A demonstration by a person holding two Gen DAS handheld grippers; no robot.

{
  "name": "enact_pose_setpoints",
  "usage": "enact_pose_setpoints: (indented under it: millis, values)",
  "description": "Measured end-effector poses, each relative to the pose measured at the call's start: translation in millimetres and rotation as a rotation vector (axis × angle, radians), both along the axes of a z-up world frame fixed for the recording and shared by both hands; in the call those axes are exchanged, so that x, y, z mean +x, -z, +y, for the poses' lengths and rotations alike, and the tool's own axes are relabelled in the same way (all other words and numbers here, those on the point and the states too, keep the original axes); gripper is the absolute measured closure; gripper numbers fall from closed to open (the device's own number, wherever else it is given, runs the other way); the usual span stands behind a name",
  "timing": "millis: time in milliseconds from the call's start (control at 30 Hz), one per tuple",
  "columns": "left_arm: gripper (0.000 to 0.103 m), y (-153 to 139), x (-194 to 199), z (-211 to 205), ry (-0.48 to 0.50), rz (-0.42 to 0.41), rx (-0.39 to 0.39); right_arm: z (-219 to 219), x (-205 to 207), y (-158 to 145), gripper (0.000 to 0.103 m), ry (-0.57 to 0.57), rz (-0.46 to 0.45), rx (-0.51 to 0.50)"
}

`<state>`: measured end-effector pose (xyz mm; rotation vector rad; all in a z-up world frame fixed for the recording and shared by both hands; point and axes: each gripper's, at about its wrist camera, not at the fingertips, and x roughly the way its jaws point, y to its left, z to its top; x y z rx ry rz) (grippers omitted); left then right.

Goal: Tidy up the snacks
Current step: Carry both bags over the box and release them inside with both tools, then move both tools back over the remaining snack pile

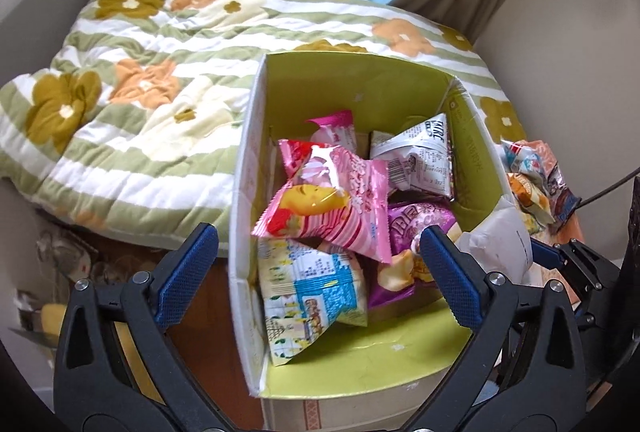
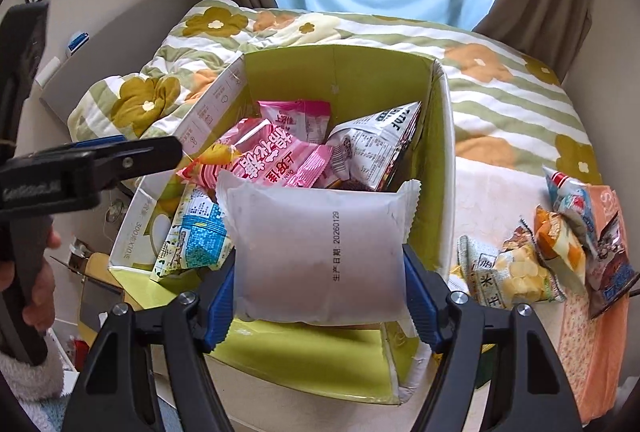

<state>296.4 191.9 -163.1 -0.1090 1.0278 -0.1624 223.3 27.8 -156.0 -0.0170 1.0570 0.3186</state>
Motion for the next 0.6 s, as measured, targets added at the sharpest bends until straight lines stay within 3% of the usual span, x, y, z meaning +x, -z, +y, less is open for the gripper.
enact_pose_setpoints:
  millis: [167,233,300,600]
  values:
    - [0.003,-5,-10,7,-0.026,-0.021,0.001,5,0,11,0.029,0.014,0.027,0.026]
    - [0.003,-5,-15,8,-0.034,-0.031,0.006,4,-4,9,0.014,0.011,0.000,0.052]
    - [0.003,-3,-22,9,-0.043,-0.028,0.005,3,-7,7,0.008,0.016,-0.016,0.066]
    - [0.003,6,-41,7,-0.031,-0.023,-0.002,-3,-16,-6,0.008,0.046,-0.047,0.062]
